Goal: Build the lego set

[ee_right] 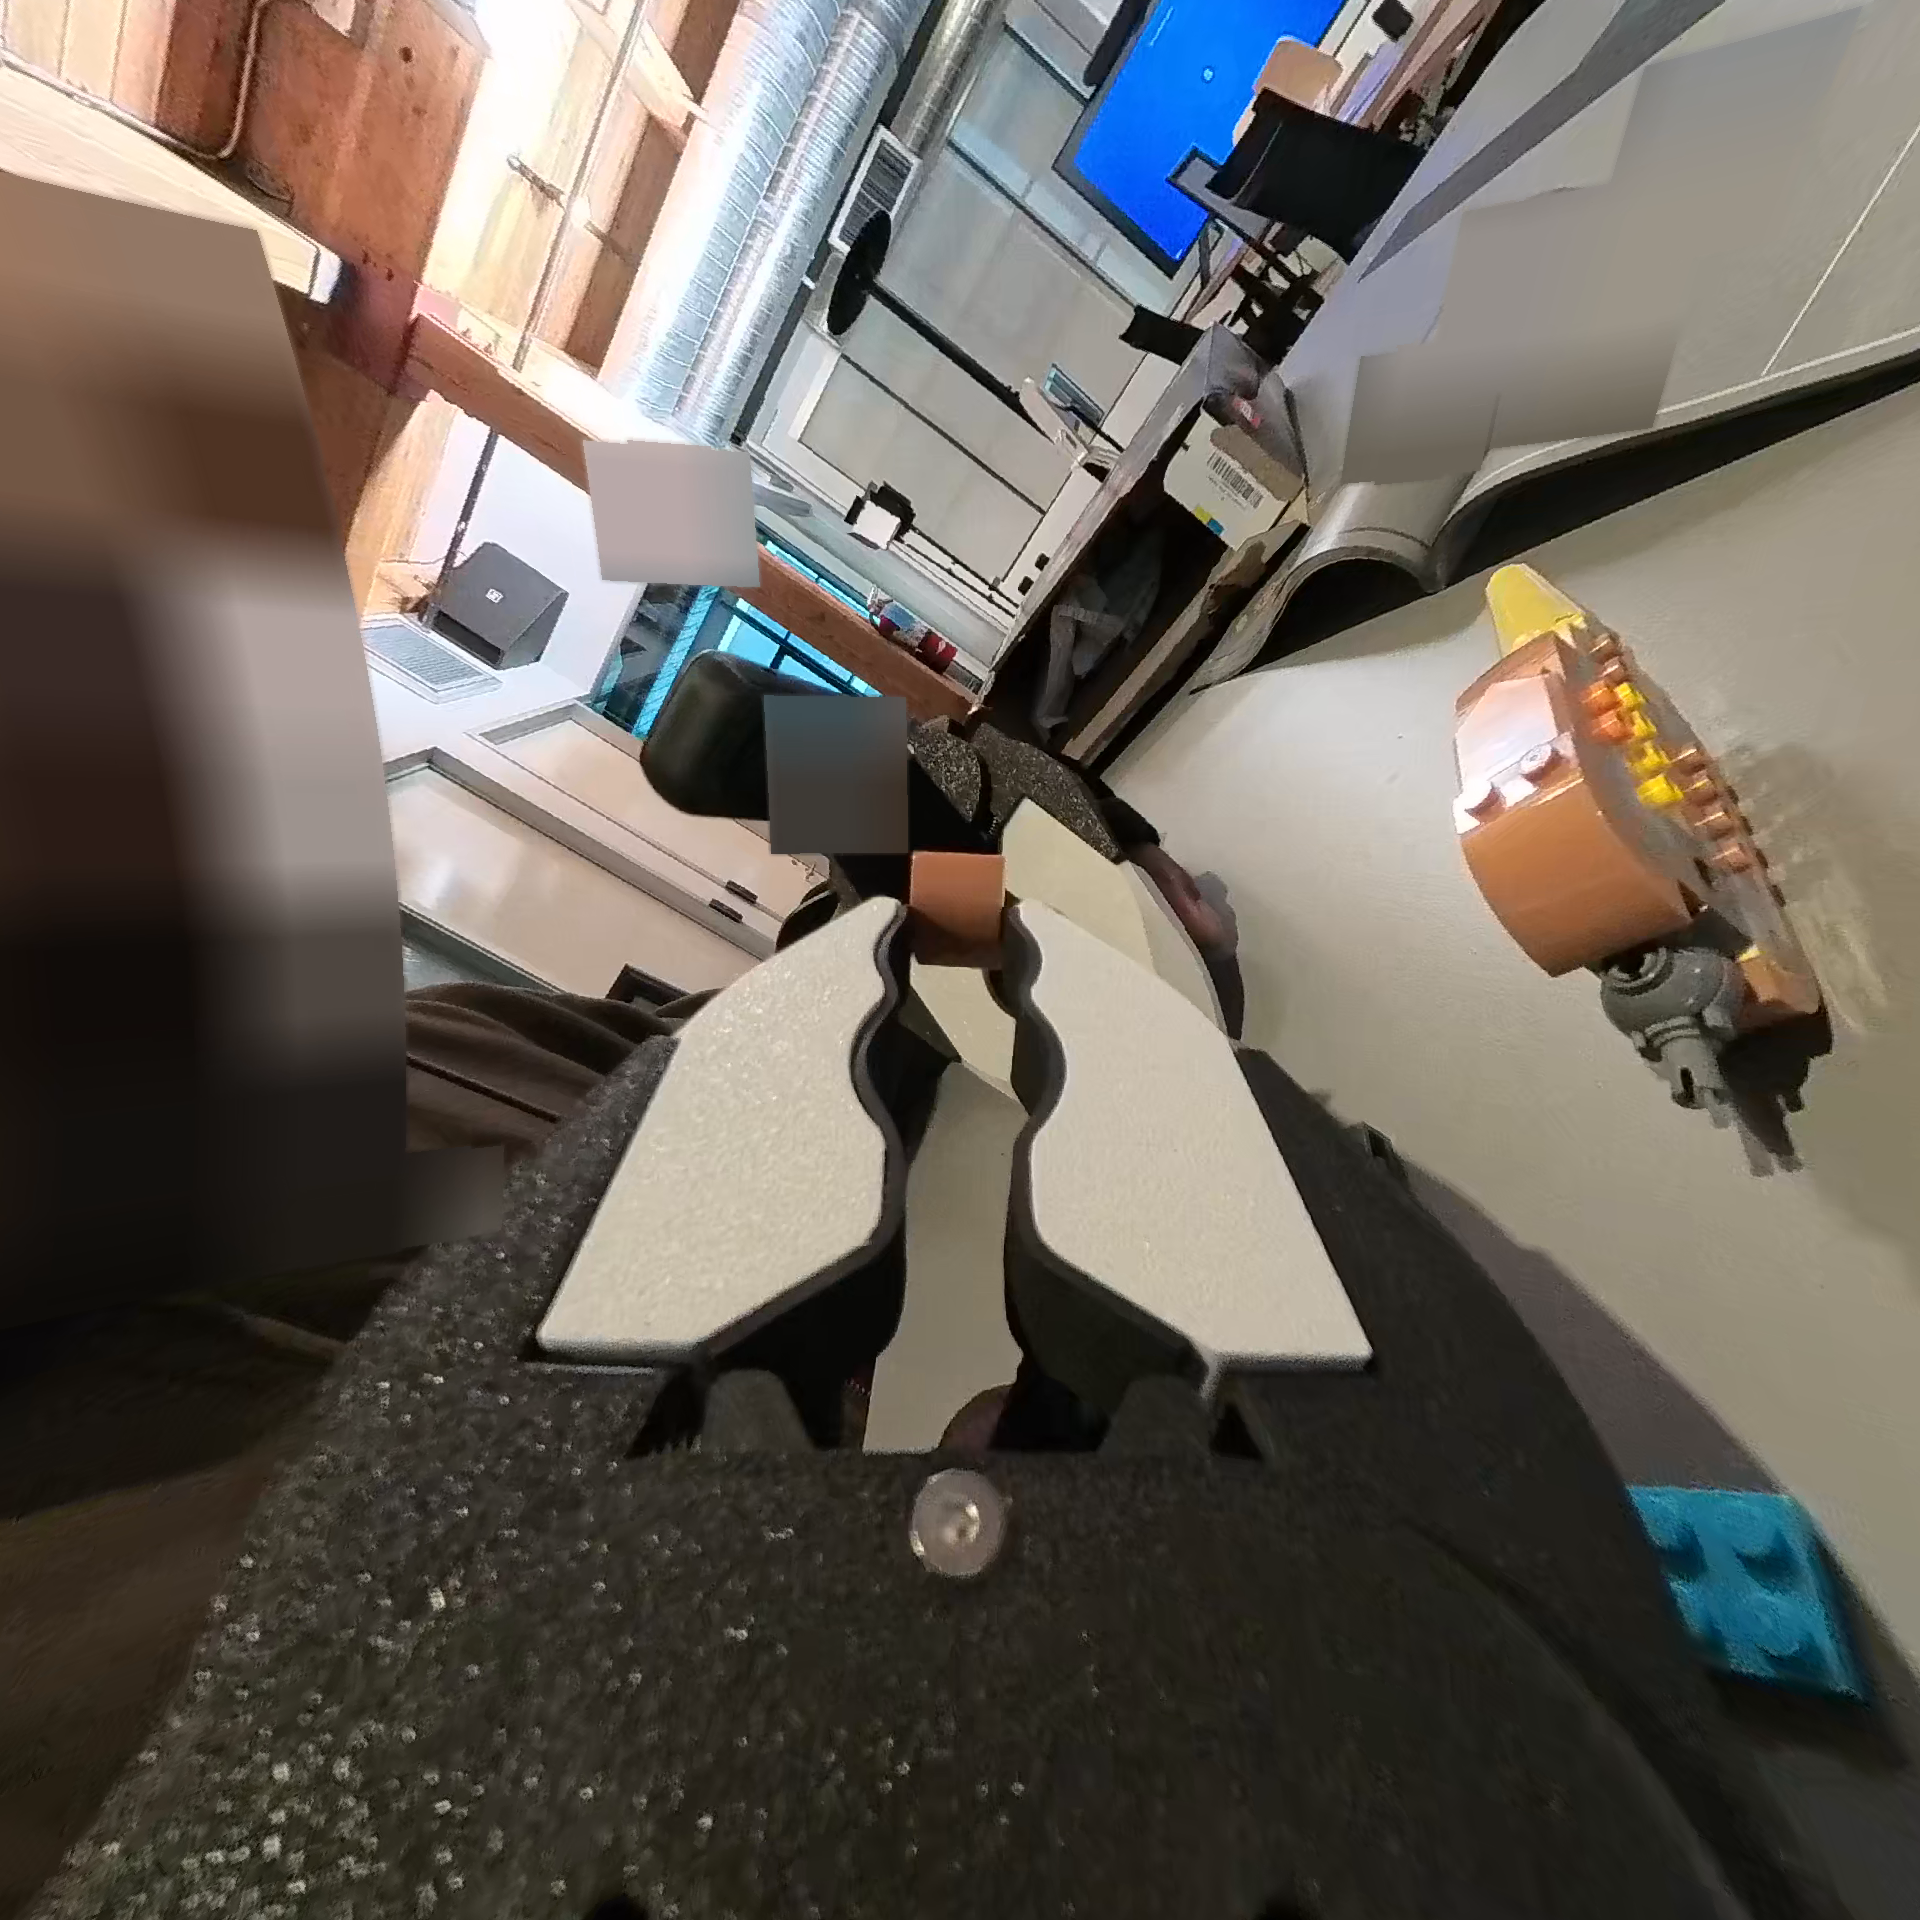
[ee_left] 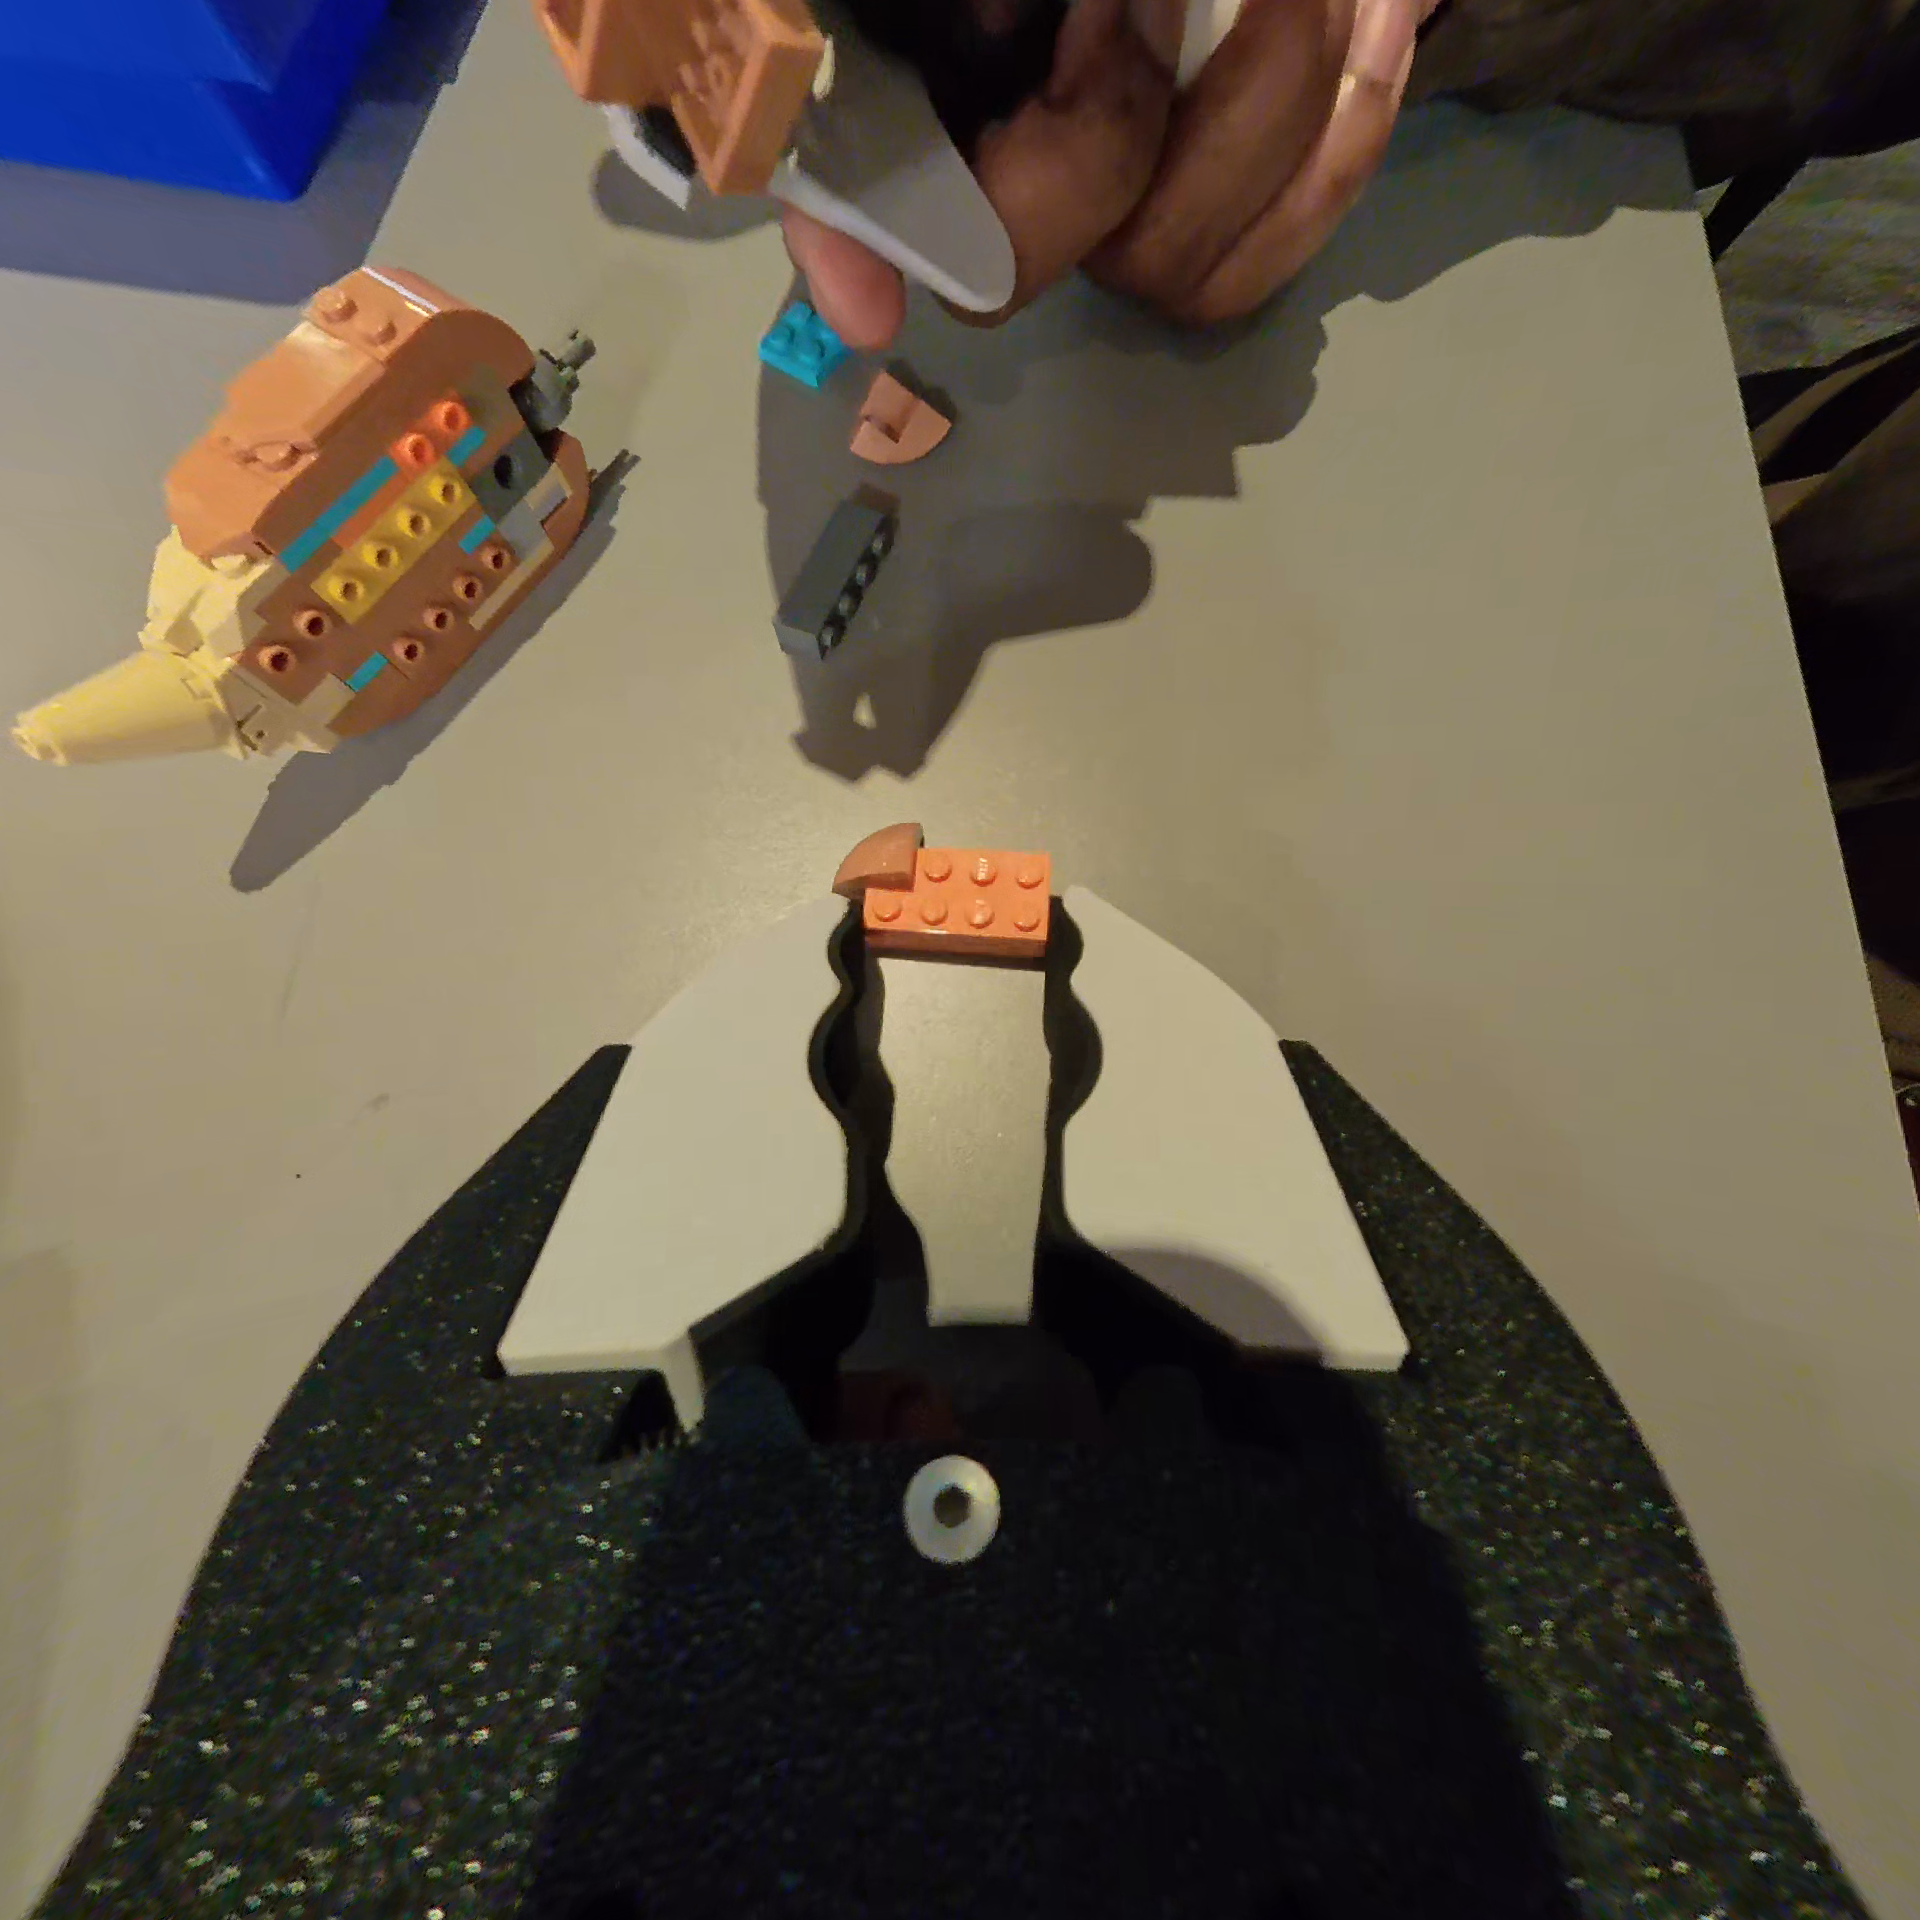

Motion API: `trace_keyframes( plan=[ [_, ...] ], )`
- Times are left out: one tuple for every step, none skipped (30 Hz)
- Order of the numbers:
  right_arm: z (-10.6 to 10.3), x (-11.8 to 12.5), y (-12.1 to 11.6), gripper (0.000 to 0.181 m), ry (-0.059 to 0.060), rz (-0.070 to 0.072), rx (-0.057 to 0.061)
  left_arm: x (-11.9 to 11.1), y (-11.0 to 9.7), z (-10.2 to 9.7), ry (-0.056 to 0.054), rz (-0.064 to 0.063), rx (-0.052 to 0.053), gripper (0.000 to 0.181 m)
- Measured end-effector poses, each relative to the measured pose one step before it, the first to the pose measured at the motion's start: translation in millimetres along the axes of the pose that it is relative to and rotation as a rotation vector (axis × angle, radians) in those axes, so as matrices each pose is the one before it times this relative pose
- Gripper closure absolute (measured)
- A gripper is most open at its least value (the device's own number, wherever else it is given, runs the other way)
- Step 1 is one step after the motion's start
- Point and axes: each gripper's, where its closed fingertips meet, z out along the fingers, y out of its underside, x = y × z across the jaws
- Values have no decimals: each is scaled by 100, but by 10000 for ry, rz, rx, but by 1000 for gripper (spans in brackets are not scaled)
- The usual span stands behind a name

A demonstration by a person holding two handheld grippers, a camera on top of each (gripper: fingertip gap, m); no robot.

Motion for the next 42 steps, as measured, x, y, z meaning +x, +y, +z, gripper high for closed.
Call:
trace_keyframes(
  plan=[
    [-16, 23, -17, 165, -2, 13, 11, -1, -12, -59, 19, -35, 35, 148],
    [-21, 32, -28, 165, 5, 17, 15, -9, -33, -40, 16, -33, 39, 148],
    [-19, 62, -8, 165, 24, 17, 9, 10, -35, -29, 16, -13, 29, 148],
    [-4, 37, 11, 165, 25, 6, -4, 40, 13, -16, 19, 4, 3, 147],
    [15, 19, 34, 165, 21, -7, -20, 60, 38, -12, 18, 26, -18, 146],
    [32, 37, 54, 165, 32, -10, -35, 44, 38, -13, -11, 36, -15, 145],
    [41, 78, 59, 165, 48, -1, -39, 33, 31, -14, -9, 31, -4, 144],
    [38, 71, 41, 165, 52, 7, -35, 41, 29, -29, 2, 19, -3, 143],
    [40, 59, 42, 165, 35, 6, -31, 11, -5, -34, -7, 15, 13, 142],
    [20, 27, 30, 165, 30, 2, -22, 13, -30, -55, -4, 20, 40, 141],
    [4, 53, 12, 165, 44, 2, -5, 3, -89, -80, -12, 20, 80, 140],
    [-8, 51, -12, 165, 43, 5, 9, -20, -119, -98, -24, 28, 104, 140],
    [-9, 35, -12, 165, 30, 10, 18, -92, -125, -133, -66, 52, 113, 140],
    [-16, 41, -26, 165, 24, 20, 18, -157, -130, -145, -105, 60, 112, 140],
    [-4, 50, -5, 165, 24, 36, 7, -216, -170, -171, -129, 34, 120, 140],
    [-1, 60, -4, 165, 36, 50, 1, -239, -237, -184, -129, 5, 152, 140],
    [6, 89, 10, 165, 53, 60, 3, -265, -320, -185, -133, -15, 193, 140],
    [38, 128, 17, 165, 80, 73, -2, -247, -392, -184, -129, -12, 229, 141],
    [50, 146, 33, 165, 107, 86, -5, -239, -440, -167, -141, 7, 262, 142],
    [83, 167, 39, 165, 116, 109, 3, -245, -480, -155, -159, 35, 288, 143],
    [109, 176, 56, 165, 117, 143, 9, -212, -471, -107, -158, 56, 284, 144],
    [134, 190, 88, 165, 124, 169, 14, -215, -426, -66, -170, 73, 249, 145],
    [174, 189, 84, 165, 129, 182, 28, -199, -378, -13, -191, 109, 202, 146],
    [199, 155, 112, 165, 108, 181, 33, -194, -346, 24, -220, 163, 167, 148],
    [220, 72, 129, 165, 55, 165, 22, -143, -369, 25, -227, 207, 181, 149],
    [237, -1, 140, 165, 9, 156, 29, -46, -366, 58, -175, 209, 169, 152],
    [217, -49, 89, 165, -19, 145, 52, -6, -270, 104, -150, 178, 103, 154],
    [198, -102, 85, 165, -43, 106, 48, -17, -132, 135, -157, 154, 16, 156],
    [185, -135, 109, 165, -47, 71, 13, -36, -69, 162, -159, 148, -27, 157],
    [180, -126, 135, 165, -41, 54, -4, -14, -47, 127, -134, 147, -14, 157],
    [165, -99, 154, 165, -22, 48, -14, 44, -119, 93, -75, 123, 33, 158],
    [147, -41, 135, 165, 5, 44, -13, 78, -195, 48, -40, 89, 93, 160],
    [120, 21, 92, 165, 24, 47, 7, 92, -270, -10, -30, 82, 145, 162],
    [81, 46, 27, 165, 18, 60, 38, 44, -328, -63, -64, 78, 186, 164],
    [45, 46, -35, 165, 1, 84, 75, 33, -285, -84, -46, 59, 153, 166],
    [25, 38, -84, 165, -4, 98, 95, -47, -155, -39, -81, 11, 76, 168],
    [52, 22, -29, 165, -12, 82, 67, -154, -34, 11, -126, -26, 0, 170],
    [77, -35, 38, 165, -34, 65, 36, -151, 48, 38, -118, -37, -39, 172],
    [97, -14, 52, 165, -15, 68, 49, -58, 75, 63, -51, -42, -42, 173],
    [54, 41, -29, 165, 26, 60, 98, -43, 73, 49, -57, -53, -30, 174],
    [15, 38, -44, 165, 11, 49, 91, -60, 52, 26, -61, -31, 6, 174],
    [23, 1, -18, 165, -14, 47, 60, -23, 9, 1, -33, -28, 22, 174]
  ],
)
